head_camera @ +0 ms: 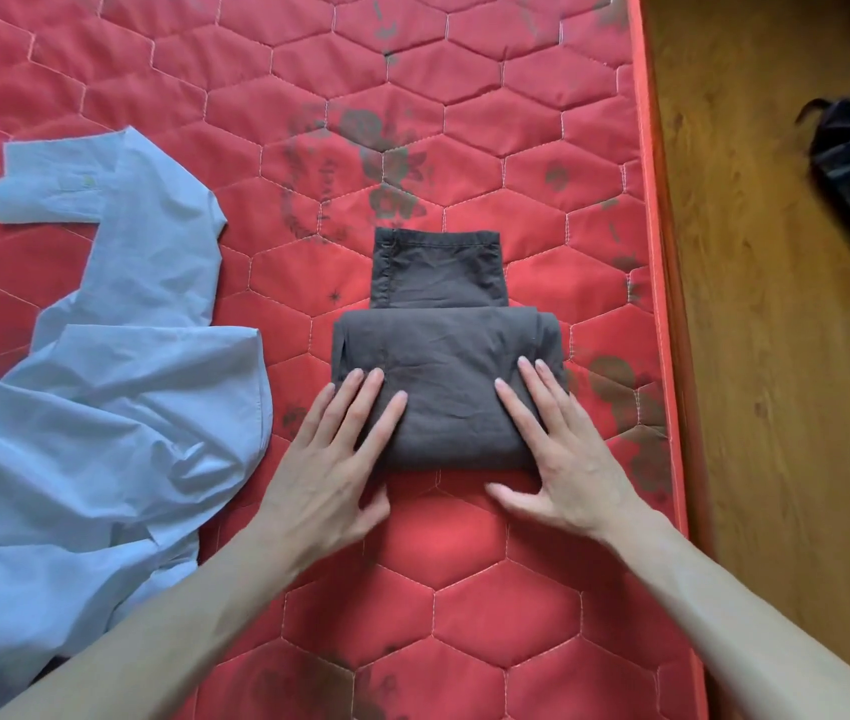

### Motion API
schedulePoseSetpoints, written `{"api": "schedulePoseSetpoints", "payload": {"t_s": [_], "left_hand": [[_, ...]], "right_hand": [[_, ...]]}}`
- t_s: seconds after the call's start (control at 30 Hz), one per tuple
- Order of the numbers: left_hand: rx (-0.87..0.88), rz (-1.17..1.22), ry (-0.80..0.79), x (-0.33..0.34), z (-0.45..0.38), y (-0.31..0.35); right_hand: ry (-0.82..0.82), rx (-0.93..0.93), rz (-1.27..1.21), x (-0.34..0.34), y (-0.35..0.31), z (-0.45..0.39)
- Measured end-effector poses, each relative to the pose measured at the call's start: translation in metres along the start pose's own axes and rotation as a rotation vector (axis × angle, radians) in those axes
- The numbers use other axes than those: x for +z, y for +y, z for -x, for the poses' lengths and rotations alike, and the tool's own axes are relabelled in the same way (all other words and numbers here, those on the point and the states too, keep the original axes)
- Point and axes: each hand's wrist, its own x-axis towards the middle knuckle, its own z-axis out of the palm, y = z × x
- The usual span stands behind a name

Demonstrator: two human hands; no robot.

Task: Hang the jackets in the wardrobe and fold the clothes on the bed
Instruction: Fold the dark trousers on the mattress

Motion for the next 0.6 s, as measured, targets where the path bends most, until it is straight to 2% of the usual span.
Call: {"api": "schedulePoseSetpoints", "payload": {"t_s": [0.13,0.27,0.37,0.47,0.53,0.6], "left_hand": [[-0.059,-0.049,-0.02,0.003,-0.008,0.009],[-0.014,0.04,0.048,-0.009,-0.005,-0.001],[0.001,0.244,0.125,-0.033,-0.002,-0.013],[-0.086,0.459,0.175,-0.058,0.004,-0.017],[-0.204,0.628,0.234,-0.069,0.007,-0.016],[-0.299,0.8,0.329,-0.073,0.005,-0.016]], "right_hand": [[0.024,-0.026,0.009,-0.009,0.001,-0.006],[0.078,-0.058,0.095,-0.023,-0.003,-0.006],[0.172,-0.095,0.051,-0.042,-0.007,-0.003],[0.329,-0.116,-0.053,-0.059,-0.016,0.006],[0.422,-0.05,-0.193,-0.067,-0.021,0.009],[0.452,0.087,-0.439,-0.077,-0.024,0.006]]}}
